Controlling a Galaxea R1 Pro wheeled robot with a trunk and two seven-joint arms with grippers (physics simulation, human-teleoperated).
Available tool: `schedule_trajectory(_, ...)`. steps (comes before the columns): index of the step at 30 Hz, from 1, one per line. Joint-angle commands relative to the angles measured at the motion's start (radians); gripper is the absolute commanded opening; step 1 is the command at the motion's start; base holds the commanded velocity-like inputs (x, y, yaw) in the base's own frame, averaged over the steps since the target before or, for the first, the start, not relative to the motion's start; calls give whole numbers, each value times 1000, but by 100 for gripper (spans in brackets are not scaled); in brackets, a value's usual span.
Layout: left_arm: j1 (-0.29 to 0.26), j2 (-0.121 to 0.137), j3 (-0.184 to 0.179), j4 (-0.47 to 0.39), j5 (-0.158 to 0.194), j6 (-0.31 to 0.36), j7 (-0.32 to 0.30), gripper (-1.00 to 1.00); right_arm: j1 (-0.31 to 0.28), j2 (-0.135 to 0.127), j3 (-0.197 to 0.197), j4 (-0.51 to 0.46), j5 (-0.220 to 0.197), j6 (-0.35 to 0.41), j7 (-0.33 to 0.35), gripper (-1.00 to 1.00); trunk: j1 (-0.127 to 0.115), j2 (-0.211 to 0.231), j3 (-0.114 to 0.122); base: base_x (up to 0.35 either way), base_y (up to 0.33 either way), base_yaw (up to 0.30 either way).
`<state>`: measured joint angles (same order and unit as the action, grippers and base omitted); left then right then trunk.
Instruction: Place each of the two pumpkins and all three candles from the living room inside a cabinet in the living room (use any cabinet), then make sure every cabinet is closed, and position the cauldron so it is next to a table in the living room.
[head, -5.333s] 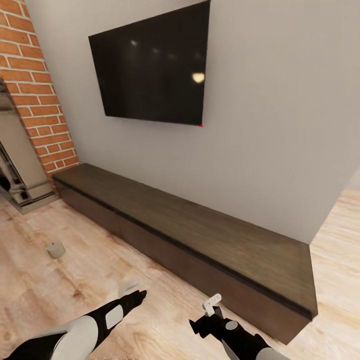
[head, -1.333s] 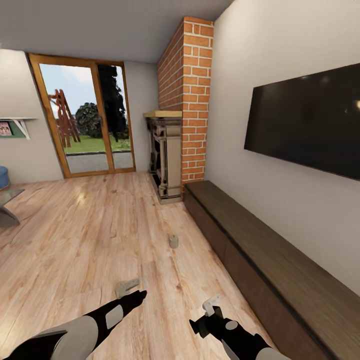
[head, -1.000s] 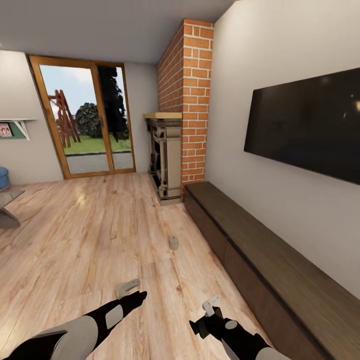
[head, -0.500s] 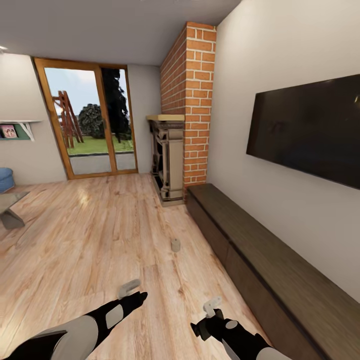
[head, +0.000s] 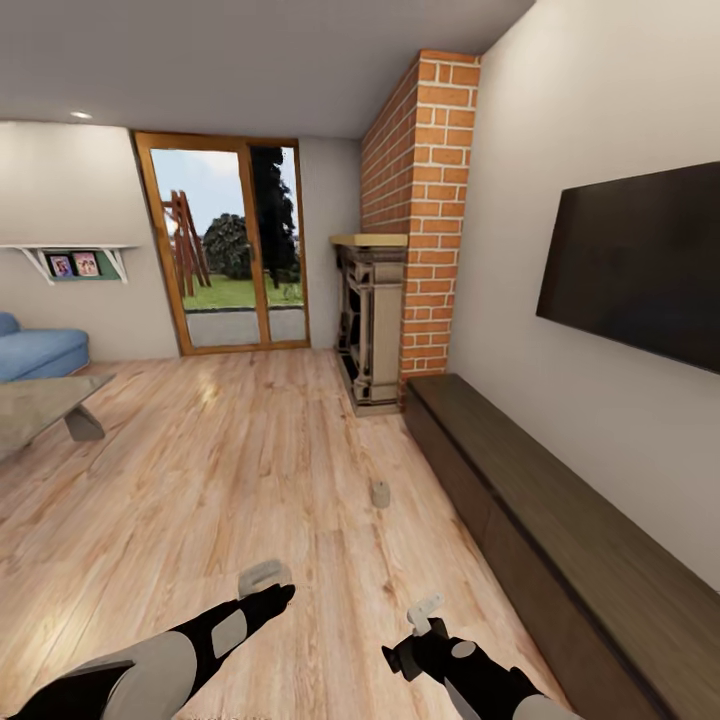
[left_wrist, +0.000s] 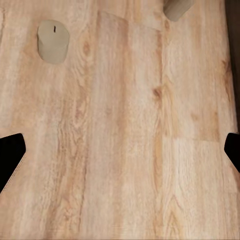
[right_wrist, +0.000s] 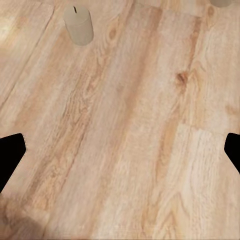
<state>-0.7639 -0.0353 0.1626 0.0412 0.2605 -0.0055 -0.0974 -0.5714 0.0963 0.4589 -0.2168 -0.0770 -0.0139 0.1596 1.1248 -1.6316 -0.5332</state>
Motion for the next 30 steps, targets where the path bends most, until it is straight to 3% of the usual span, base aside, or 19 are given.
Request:
schedule_trajectory(1,-2,0,6,3,6,-1,-4,100,-1,0,5,1,-8,-1,1,100,0,-1,0,0,0,251)
schedule_trajectory(14,-2,-1,7,2,6,-3,-6,100,-1,-1,4,1,-8,-1,1,100,0,-1,8,0,0,261)
schedule_trajectory(24,-2,-2,8,2,6,-1,-9,100,-1,-1,4,1,-8,-1,0,100,-38,69,40,0,0,283)
schedule_trajectory(30,-2,-1,8,2,6,-1,-6,100,-1,0,4,1,-7,0,-1,100,-61,111,58,0,0,64)
